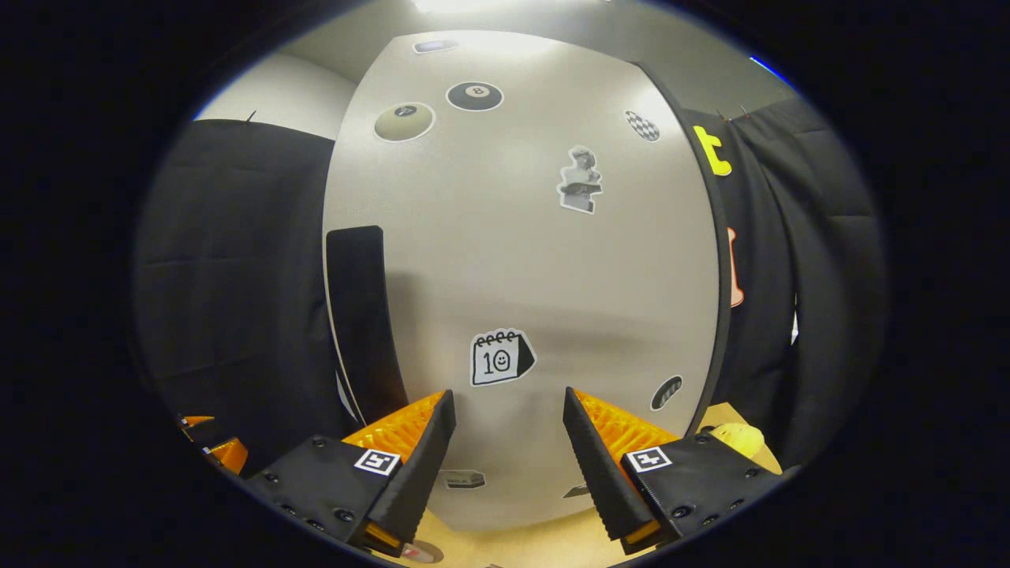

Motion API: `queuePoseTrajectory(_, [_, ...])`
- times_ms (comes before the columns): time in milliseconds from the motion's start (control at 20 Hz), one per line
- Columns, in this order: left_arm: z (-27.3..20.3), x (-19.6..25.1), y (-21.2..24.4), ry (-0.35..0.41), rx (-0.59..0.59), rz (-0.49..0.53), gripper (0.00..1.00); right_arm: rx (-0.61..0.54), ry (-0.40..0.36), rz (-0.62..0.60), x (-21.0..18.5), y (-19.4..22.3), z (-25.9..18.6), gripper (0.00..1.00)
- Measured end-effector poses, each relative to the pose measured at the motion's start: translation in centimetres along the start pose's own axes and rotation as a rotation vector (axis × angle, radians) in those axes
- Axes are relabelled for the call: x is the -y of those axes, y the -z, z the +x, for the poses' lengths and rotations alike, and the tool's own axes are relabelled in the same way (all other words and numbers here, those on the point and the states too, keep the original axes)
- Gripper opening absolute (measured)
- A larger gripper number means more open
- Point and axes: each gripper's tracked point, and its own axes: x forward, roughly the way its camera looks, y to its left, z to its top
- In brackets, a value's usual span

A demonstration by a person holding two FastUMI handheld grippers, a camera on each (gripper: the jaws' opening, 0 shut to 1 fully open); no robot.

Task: Open the cabinet door with the right hand, grasp the bottle in the cabinet with the left hand and place it on the coaster, then close the cabinet door with the right hand.

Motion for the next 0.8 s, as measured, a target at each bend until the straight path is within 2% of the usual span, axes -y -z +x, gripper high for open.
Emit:
queuePoseTrajectory(300, [-0.1,-0.3,0.3,-0.012,-0.018,-0.001,0.82,0.01,0.004,0.041,-0.4,0.3,3.8,0.89])
queuePoseTrajectory(450, [0.0,0.7,0.0,-0.009,-0.022,-0.001,0.82,0.008,0.007,0.064,0.1,0.4,4.3,0.89])
queuePoseTrajectory(600, [0.0,2.3,-0.8,-0.007,-0.022,0.008,0.82,0.007,-0.005,0.075,1.4,0.2,3.1,0.9])
queuePoseTrajectory(650, [0.0,3.1,-1.2,-0.008,-0.019,0.008,0.82,0.01,-0.003,0.071,2.2,0.3,2.2,0.86])
queuePoseTrajectory(700, [0.0,4.1,-1.6,-0.006,-0.016,0.006,0.82,0.009,0.0,0.063,3.1,0.4,1.2,0.93])
queuePoseTrajectory(800, [0.0,6.6,-2.6,0.009,-0.013,0.004,0.82,0.013,0.004,0.049,4.5,0.6,-1.0,0.95])
